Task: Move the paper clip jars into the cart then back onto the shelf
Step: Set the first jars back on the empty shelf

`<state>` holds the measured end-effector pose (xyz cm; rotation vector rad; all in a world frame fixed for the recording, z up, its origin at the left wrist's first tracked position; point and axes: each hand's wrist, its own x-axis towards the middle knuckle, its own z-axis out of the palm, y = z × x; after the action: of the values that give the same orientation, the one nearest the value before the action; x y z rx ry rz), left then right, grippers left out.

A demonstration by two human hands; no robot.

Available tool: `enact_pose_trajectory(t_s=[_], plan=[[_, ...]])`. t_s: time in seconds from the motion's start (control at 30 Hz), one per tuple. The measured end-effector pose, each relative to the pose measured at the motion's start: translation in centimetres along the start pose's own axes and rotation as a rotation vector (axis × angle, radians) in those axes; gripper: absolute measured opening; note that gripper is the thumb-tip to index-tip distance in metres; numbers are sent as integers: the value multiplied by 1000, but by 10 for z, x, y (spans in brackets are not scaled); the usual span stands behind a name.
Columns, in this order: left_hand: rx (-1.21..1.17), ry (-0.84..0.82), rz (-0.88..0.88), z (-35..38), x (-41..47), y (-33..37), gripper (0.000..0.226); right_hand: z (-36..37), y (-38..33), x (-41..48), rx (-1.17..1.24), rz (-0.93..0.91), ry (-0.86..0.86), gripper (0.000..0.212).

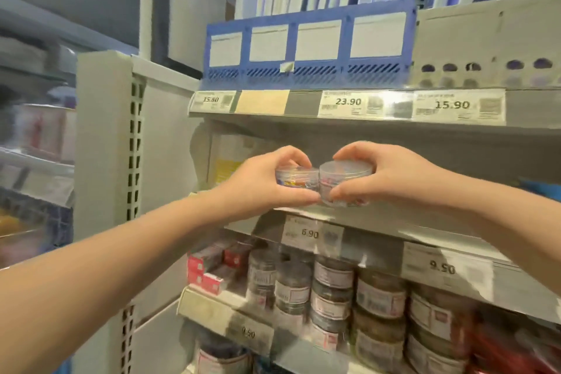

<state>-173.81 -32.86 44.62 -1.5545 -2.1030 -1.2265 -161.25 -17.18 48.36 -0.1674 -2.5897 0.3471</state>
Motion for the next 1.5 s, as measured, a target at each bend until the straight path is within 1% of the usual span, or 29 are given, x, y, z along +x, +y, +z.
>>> enact_pose_trajectory(t_s=[0.07, 0.17, 0.23, 0.3, 0.33, 0.4, 0.43, 0.5, 0.57, 0.67, 0.77, 0.83, 0.9, 0.97, 1.03, 1.13, 1.23, 1.33, 1.43, 1.5], plan=[[27, -6, -8, -5, 10, -10, 35, 2, 4, 18, 4, -16, -14, 52], [75, -44, -18, -11, 30, -26, 37, 8, 13, 43, 8, -6, -71, 54], [110, -59, -39, -13, 44, -37, 38, 17, 18, 58, 66, 17, -102, 51], [136, -75, -83, -11, 55, -52, 41, 30, 24, 74, 162, 18, -111, 57], [132, -91, -115, -9, 60, -58, 43, 36, 28, 82, 167, 15, -116, 60], [121, -109, -166, -4, 66, -69, 46, 45, 32, 93, 134, 31, -144, 59], [133, -110, -171, -2, 69, -74, 44, 48, 34, 98, 131, 54, -158, 58], [167, -109, -152, 2, 76, -81, 39, 55, 40, 108, 79, 67, -167, 60], [188, -121, -130, 3, 81, -87, 39, 62, 46, 118, 4, 61, -182, 62], [225, -180, -152, 4, 84, -96, 45, 74, 55, 132, 17, 74, -229, 63], [336, -261, -203, 6, 87, -101, 61, 86, 63, 141, 42, 88, -247, 58], [391, -313, -222, 8, 90, -104, 70, 92, 68, 148, 48, 103, -241, 58], [439, -359, -222, 10, 92, -105, 75, 98, 71, 154, 49, 118, -235, 64], [465, -378, -216, 11, 93, -105, 75, 101, 74, 160, 28, 122, -236, 68], [472, -388, -219, 11, 93, -105, 77, 105, 76, 164, 17, 127, -224, 68], [476, -386, -223, 12, 93, -105, 78, 111, 80, 168, 6, 151, -161, 69], [459, -378, -233, 12, 94, -106, 78, 118, 85, 172, 35, 188, -102, 74], [447, -370, -227, 13, 95, -106, 72, 123, 93, 176, 77, 215, -62, 76], [440, -353, -222, 13, 96, -107, 69, 126, 98, 181, 131, 262, -26, 71], [440, -350, -214, 13, 96, -107, 69, 130, 102, 185, 123, 287, -8, 67]])
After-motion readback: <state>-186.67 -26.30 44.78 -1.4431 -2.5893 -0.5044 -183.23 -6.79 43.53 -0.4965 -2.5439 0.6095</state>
